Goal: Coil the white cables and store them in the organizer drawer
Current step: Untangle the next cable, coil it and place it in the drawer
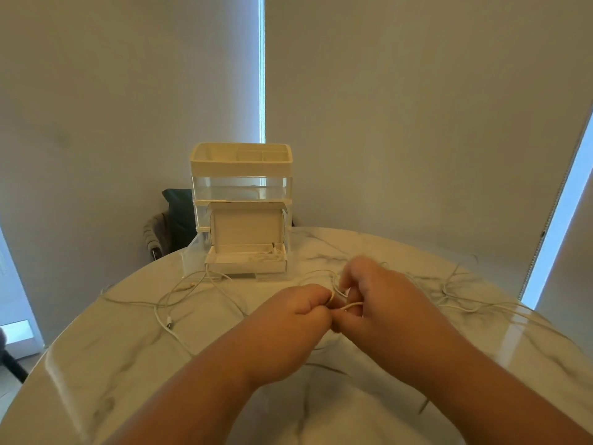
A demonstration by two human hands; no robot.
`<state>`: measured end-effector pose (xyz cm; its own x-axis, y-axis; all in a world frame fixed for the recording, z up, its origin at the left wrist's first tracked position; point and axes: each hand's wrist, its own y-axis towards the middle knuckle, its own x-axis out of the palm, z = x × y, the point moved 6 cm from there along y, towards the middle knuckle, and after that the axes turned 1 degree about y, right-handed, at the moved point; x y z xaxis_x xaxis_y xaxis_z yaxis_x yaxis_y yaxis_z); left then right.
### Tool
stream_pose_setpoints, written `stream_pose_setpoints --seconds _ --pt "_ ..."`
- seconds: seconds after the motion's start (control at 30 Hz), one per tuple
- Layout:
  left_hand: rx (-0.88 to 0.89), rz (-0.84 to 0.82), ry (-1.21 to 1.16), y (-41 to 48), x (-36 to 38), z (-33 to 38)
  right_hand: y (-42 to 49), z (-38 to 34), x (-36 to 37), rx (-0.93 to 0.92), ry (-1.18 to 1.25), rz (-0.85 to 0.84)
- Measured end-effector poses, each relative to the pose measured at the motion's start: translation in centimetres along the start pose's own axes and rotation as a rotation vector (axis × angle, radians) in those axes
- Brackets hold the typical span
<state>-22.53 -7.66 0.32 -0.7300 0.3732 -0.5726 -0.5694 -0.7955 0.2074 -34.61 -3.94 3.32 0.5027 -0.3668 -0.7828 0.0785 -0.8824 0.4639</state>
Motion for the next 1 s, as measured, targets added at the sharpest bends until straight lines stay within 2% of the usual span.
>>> stream_pose_setpoints --seconds 0.07,0.13,0.2,0.23,0.33,0.5,0.6,0.73,0.9,1.0 --pt "-0.047 -0.051 -0.014 -0.1 0.3 -0.2 0.0 0.6 -0.1 0.037 0.088 -0.045" --pt "-0.041 -0.107 0.104 -0.2 0.6 -0.2 0.0 0.7 0.2 -0.035 0.023 -0.138" --pt "-0.019 -0.133 0.222 -0.2 0.8 -0.2 0.2 0.7 0.1 -0.112 0.0 -0.152" --pt "-0.021 -0.128 0.21 -0.1 0.7 -0.2 0.3 0.7 -0.1 -0.13 0.016 -0.133" --pt "-0.017 -0.09 0.086 -0.2 0.4 0.1 0.5 1.1 -0.5 -0.161 0.083 -0.102" --pt "-0.002 -0.107 -0.104 -0.4 0.0 0.3 0.6 2.0 0.1 -0.075 0.268 -0.235" --pt "-0.017 -0.148 -0.21 -0.6 0.4 0.7 0.6 2.0 0.4 -0.075 0.307 -0.256" --pt "-0.04 -0.172 -0.336 -0.7 0.5 0.7 0.7 1.3 0.5 -0.15 0.241 -0.177" --pt "-0.002 -0.146 -0.341 -1.0 -0.2 1.6 1.0 0.6 0.5 -0.245 0.208 -0.16" --pt "-0.014 -0.154 -0.439 -1.0 0.0 1.5 1.1 0.7 0.6 -0.259 0.205 -0.155"
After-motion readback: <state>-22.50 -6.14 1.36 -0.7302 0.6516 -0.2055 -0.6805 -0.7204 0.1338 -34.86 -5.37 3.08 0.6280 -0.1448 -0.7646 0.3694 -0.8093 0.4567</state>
